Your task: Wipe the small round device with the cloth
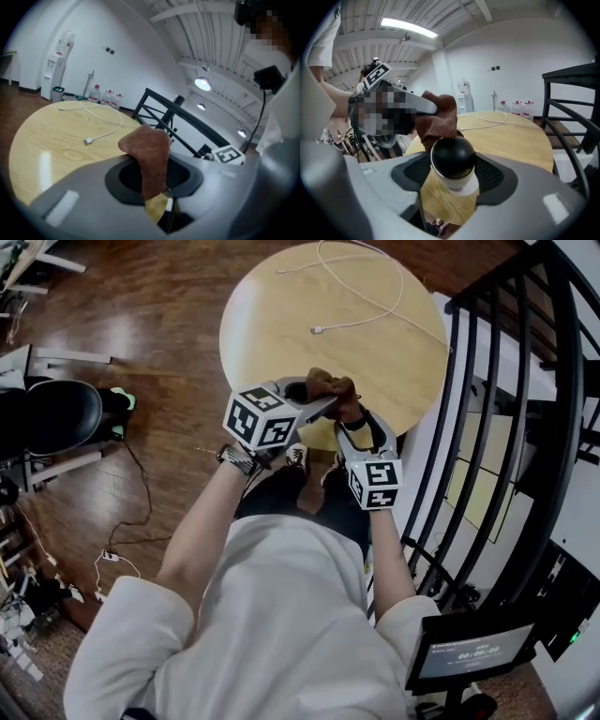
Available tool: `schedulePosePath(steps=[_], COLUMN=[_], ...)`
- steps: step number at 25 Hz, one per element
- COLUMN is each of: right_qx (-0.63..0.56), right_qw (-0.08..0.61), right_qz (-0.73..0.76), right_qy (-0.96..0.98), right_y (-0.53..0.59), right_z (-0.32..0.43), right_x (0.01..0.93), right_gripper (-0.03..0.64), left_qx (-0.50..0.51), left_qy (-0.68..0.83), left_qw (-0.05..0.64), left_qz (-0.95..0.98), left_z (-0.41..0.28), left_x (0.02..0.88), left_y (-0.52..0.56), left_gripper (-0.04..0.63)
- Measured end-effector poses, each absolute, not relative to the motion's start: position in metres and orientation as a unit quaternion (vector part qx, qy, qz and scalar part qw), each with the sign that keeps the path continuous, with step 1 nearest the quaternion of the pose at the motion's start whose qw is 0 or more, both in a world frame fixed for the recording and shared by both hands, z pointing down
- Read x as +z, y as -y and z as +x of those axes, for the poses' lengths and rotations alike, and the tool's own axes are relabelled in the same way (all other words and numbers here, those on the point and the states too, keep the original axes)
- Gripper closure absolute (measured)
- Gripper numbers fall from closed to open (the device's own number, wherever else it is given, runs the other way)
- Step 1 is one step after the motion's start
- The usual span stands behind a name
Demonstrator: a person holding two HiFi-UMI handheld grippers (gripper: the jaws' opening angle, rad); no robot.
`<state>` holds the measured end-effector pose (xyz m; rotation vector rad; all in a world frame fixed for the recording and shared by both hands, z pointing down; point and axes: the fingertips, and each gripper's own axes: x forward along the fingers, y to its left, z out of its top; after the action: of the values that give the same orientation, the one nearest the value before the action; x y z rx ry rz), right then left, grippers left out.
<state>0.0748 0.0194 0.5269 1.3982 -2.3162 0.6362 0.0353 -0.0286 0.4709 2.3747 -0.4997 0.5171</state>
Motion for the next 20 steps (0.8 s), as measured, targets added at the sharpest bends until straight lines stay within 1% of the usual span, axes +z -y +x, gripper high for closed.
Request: schedulePosePath(steps=[3,8,12,15,17,20], right_qx=[0.221,0.176,0.149,0.129,0.125,0.127], right_qw=[0.177,0.173,0.191,0.208,0.219,0.219], right_qz=[0.523,0.489,0.417,0.365,0.344,0.337], right_qy=[0.804,0.837,0.876,0.898,0.905,0.907], right_y=[-0.017,-0.022,-0.024,-0.023,-0.021,-0.021], right_z=[0.073,0.077,0.079,0.075,0.072,0.071], right_x=[0.524,0.513,0.517,0.519,0.521,0.522], right_gripper=[0.324,0.323,0.318,0.316,0.318,0.316], left_qx=[0.202,0.271,0.277,0.293,0.302,0.305], left_qy=[0.154,0.125,0.126,0.127,0.129,0.134], left_qw=[0.302,0.248,0.247,0.228,0.220,0.226], left_qz=[0.919,0.922,0.920,0.920,0.919,0.916], left_z=[0.050,0.063,0.064,0.065,0.066,0.065], left_x=[0.454,0.471,0.479,0.485,0.487,0.491], left_y=[0.029,0.020,0.020,0.020,0.021,0.025], left_gripper=[0.491,0.491,0.491,0.491,0.491,0.491])
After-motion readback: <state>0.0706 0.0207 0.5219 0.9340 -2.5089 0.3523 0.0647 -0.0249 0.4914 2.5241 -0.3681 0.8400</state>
